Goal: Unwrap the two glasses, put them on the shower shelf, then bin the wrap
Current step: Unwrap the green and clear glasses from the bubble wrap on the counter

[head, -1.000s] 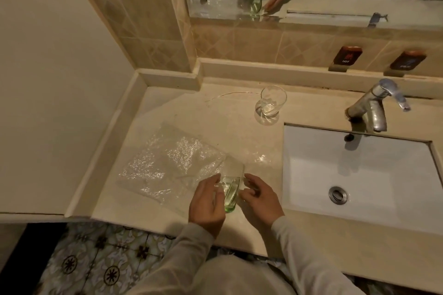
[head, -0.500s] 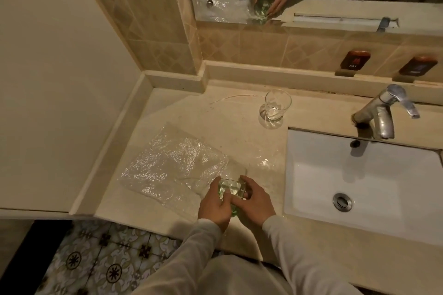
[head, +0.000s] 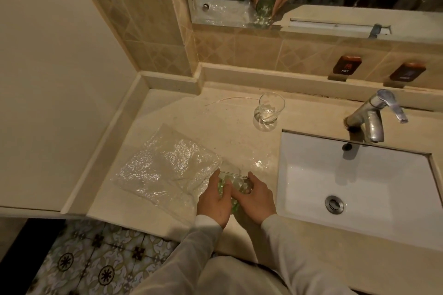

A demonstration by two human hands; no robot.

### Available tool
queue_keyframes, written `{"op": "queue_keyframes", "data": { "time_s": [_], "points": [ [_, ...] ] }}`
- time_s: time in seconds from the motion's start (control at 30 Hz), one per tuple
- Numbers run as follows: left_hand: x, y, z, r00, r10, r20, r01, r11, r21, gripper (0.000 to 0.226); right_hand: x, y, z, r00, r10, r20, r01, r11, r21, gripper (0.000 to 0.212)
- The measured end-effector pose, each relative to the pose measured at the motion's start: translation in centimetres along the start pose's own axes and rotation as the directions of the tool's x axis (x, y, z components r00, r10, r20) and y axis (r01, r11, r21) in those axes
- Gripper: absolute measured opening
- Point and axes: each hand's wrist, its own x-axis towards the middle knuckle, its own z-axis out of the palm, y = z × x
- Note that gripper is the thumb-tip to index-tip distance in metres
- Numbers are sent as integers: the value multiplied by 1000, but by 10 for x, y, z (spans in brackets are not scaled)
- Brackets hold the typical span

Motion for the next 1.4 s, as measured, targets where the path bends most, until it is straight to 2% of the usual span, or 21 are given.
{"op": "queue_keyframes", "data": {
  "time_s": [0.13,0.33,0.47,0.6,0.73,0.9,1.0,1.17,1.3,1.4],
  "points": [
    [3,15,-4,999,19,-32,-22,996,-87,51,-1,-23,-12,999,-46,-4,46,998,-40,97],
    [22,41,-16,996,33,-82,-47,981,-186,42,9,-51,-16,986,-150,-73,146,988,-55,92],
    [42,58,-26,997,43,-66,-58,966,-251,41,19,-76,-14,965,-232,-122,217,969,-120,96],
    [67,73,-38,998,60,-37,-68,949,-307,41,35,-98,-9,946,-287,-153,254,946,-203,109],
    [96,83,-47,995,101,10,-92,944,-317,45,57,-120,-3,935,-298,-195,245,936,-254,115],
    [133,93,-56,992,71,109,-42,968,-248,66,82,-140,1,923,-292,-252,219,935,-280,104],
    [157,98,-55,983,22,181,15,981,-195,49,99,-150,-2,914,-297,-276,202,924,-324,101],
    [199,106,-47,967,45,251,4,982,-188,40,132,-166,-8,919,-267,-291,150,917,-369,102],
    [225,114,-45,955,69,290,-12,981,-196,42,159,-174,-11,915,-260,-308,117,903,-414,101],
    [237,119,-47,948,62,312,7,976,-217,52,175,-177,-9,903,-297,-312,74,821,-566,100]
  ]
}}
